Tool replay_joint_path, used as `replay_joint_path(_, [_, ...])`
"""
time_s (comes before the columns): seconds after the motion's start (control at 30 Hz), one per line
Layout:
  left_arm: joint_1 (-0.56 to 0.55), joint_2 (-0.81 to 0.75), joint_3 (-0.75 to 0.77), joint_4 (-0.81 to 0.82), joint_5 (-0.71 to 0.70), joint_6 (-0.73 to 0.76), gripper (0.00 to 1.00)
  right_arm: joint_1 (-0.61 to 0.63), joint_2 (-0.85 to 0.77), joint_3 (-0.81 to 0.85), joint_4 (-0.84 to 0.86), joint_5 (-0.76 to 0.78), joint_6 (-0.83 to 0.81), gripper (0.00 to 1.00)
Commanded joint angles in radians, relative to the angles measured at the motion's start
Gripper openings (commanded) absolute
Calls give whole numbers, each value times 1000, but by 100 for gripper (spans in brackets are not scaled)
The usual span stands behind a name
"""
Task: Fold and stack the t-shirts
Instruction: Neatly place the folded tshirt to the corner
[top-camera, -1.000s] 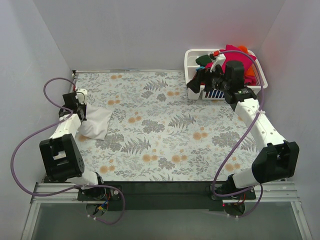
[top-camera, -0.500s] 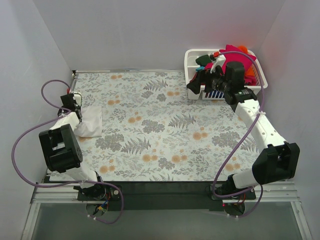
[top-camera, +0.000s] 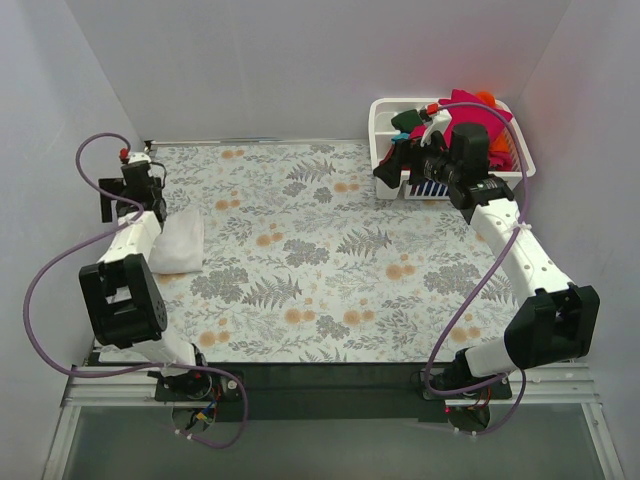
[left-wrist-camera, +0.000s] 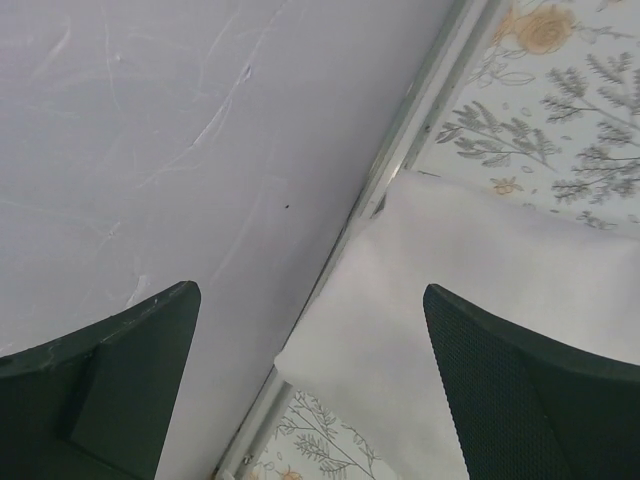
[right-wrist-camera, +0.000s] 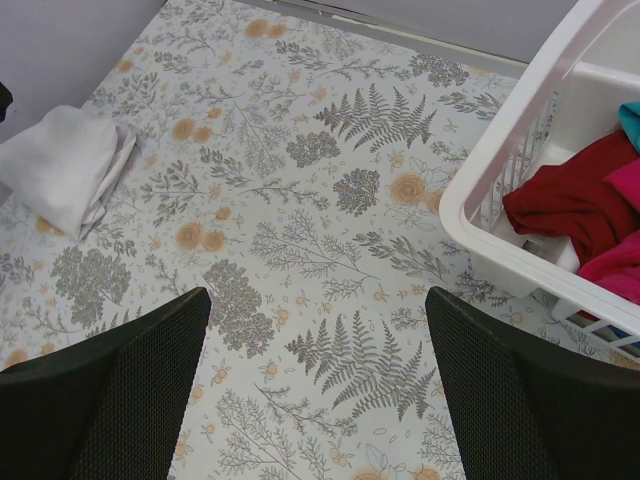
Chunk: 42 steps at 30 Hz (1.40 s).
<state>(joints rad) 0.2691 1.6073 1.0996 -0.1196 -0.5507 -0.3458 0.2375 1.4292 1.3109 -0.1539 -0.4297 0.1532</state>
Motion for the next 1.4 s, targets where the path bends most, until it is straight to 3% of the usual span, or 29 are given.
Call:
replay_joint_path(0.0, [-129, -108, 48, -2, -109, 4, 87, -1, -7, 5, 40, -14, -11, 81])
replay_joint_path(0.07, [-163, -170, 81, -88, -97, -127, 87, -1, -4, 2, 39, -12, -7, 81])
replay_joint_path(0.23, [-171, -334, 112, -239, 194, -402, 87, -1, -16, -27, 25, 46, -15, 81])
replay_joint_path(0.3, [-169, -426, 74, -236, 289, -511, 87, -1, -24, -45, 20, 80, -17, 81])
replay_joint_path(0.43, [-177, -565, -59, -174, 669, -692, 88, -3, -46, -94, 4, 129, -12, 81])
replay_joint_path(0.53, [-189, -642, -139, -69, 785, -797, 88, -1, -76, -142, -3, 172, -6, 81])
replay_joint_path(0.7, [-318, -711, -220, 72, 713, -843, 88, -1, -139, -188, -33, 235, -17, 80])
replay_joint_path(0.87, [-425, -638, -241, 173, 566, -814, 89, -1, -182, -214, -73, 296, -44, 80])
replay_joint_path(1.1, [-441, -535, -215, 190, 606, -756, 89, -1, -222, -252, -122, 423, -63, 80])
replay_joint_path(1.37, [-461, -587, -224, 212, 591, -739, 90, -1, -297, -265, -128, 462, -69, 80])
